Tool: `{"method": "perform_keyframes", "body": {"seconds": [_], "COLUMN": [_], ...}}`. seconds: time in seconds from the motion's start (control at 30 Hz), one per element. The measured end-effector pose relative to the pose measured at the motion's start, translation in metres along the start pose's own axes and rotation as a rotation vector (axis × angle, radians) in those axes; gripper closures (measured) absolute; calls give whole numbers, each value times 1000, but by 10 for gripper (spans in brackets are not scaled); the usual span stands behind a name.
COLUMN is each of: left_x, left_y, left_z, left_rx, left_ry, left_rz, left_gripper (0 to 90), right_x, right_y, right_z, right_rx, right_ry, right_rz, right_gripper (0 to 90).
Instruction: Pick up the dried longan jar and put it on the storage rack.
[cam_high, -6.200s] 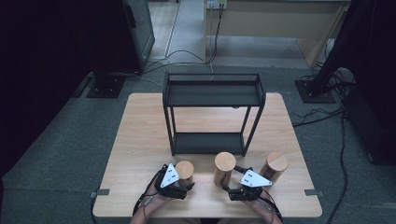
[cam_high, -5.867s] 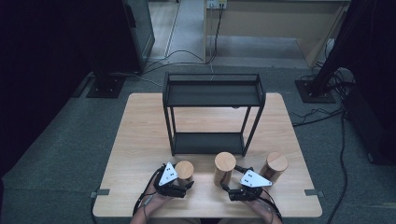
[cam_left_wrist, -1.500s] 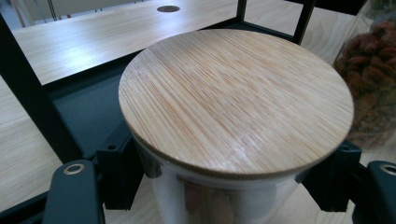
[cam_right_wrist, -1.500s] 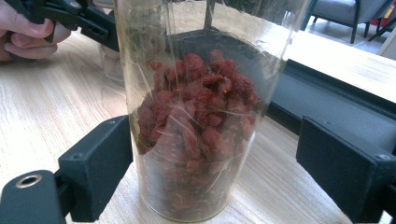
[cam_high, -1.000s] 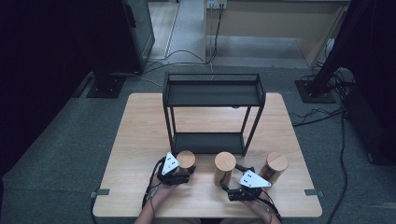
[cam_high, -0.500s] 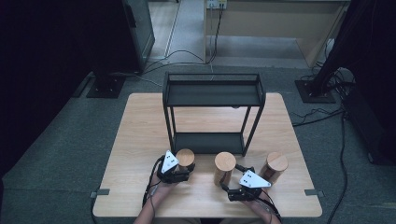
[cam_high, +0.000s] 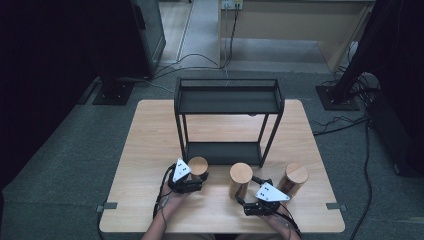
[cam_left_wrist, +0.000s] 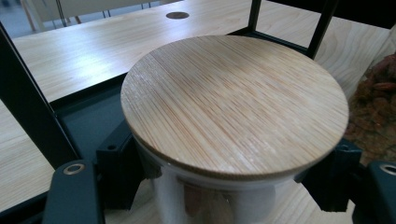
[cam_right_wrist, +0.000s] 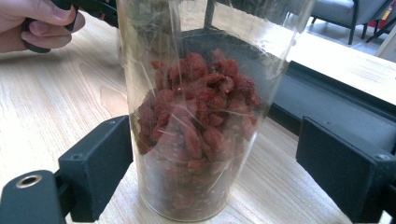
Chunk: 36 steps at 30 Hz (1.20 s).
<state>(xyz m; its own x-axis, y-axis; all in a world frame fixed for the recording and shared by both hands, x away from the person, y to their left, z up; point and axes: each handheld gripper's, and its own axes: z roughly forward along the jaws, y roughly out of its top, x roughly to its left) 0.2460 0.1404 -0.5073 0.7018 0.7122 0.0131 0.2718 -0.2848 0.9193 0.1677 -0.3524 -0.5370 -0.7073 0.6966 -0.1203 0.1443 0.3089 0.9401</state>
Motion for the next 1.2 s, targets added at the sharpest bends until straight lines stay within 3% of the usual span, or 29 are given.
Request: {"method": "perform_keyframes", "body": {"seconds": [1.2], "left_x": [1], "left_y": [12], "left_z": [14], "left_rx": [-13], "left_ry": [24], "left_rz": [-8], "left_gripper": [256], "right_x": [1], "right_y": [0], "right_z": [0], "right_rx": [1], "right_ry": [1], "right_rz": [-6], "right_gripper": [106]}}
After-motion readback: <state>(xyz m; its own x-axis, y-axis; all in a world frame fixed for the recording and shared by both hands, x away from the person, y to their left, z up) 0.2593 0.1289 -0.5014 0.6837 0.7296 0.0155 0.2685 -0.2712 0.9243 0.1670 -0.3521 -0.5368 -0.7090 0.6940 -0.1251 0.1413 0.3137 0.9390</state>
